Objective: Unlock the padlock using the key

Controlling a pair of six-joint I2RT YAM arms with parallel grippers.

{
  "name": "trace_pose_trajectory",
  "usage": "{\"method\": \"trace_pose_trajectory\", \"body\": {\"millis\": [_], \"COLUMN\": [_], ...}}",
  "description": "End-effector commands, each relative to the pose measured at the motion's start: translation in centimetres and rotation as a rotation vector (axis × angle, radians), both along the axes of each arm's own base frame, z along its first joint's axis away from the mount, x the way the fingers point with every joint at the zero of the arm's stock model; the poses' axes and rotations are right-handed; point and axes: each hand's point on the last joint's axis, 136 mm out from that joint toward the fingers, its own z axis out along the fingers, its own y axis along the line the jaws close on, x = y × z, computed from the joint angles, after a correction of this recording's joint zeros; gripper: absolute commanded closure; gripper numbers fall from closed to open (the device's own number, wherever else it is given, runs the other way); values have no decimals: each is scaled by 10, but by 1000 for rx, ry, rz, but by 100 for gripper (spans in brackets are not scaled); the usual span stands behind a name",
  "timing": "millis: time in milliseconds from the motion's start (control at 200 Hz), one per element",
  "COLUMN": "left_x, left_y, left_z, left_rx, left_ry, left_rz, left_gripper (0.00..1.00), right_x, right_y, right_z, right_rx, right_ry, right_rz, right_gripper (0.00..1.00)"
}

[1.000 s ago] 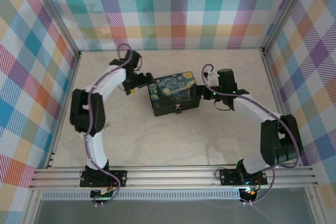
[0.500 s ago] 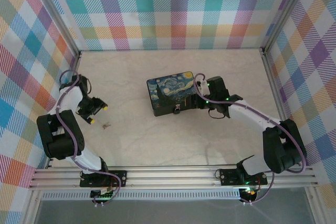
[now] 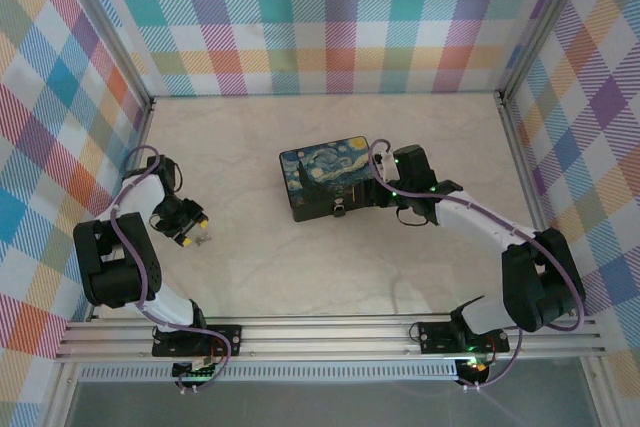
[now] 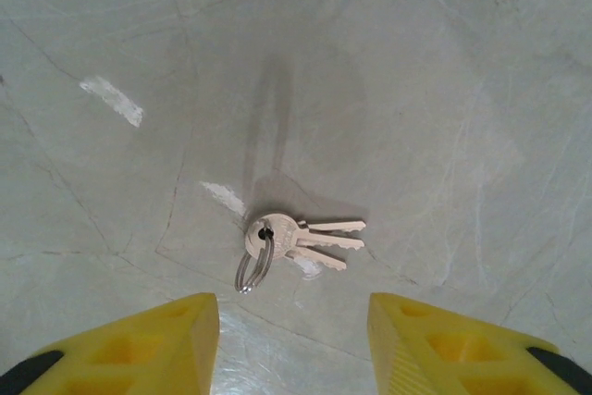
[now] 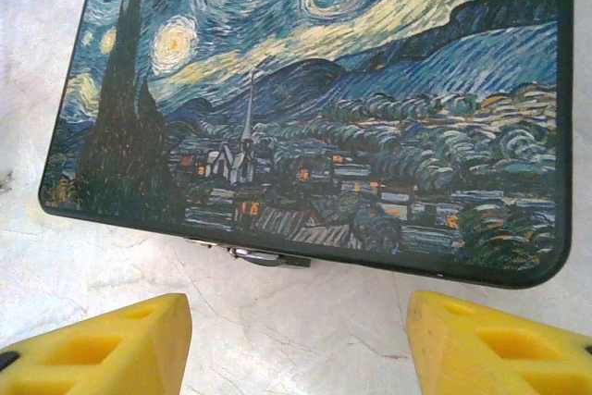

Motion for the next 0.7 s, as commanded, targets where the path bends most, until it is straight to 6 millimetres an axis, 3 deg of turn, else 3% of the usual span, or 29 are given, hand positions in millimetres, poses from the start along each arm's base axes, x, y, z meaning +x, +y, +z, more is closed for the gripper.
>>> {"method": "trace_pose_trajectory", "body": {"millis": [0, 155, 250, 535, 610, 695], "left_x": [-10, -15, -15, -11, -10, -11], "left_y": [5, 8, 3, -9, -12, -12], "left_z": [-9, -16, -23, -33, -34, -33], "left_rx": [48, 64, 45, 9, 11, 21], "left_ry": [52, 82, 76, 67, 69, 75], "left_rz": [-32, -64, -74, -109, -121, -128], "left_gripper": [56, 58, 64, 66, 78, 85], "right_x": [2, 2, 3, 1, 0, 0], "right_y": [6, 6, 6, 5, 4, 3], "right_z": [20, 25, 30, 36, 37, 36], "right_rx": [39, 43, 51, 53, 55, 58], "right_ry": [-33, -38, -46, -49, -50, -45], "right_rz": [18, 13, 8, 5, 0, -11], "right_gripper": [39, 42, 42, 47, 49, 49]}}
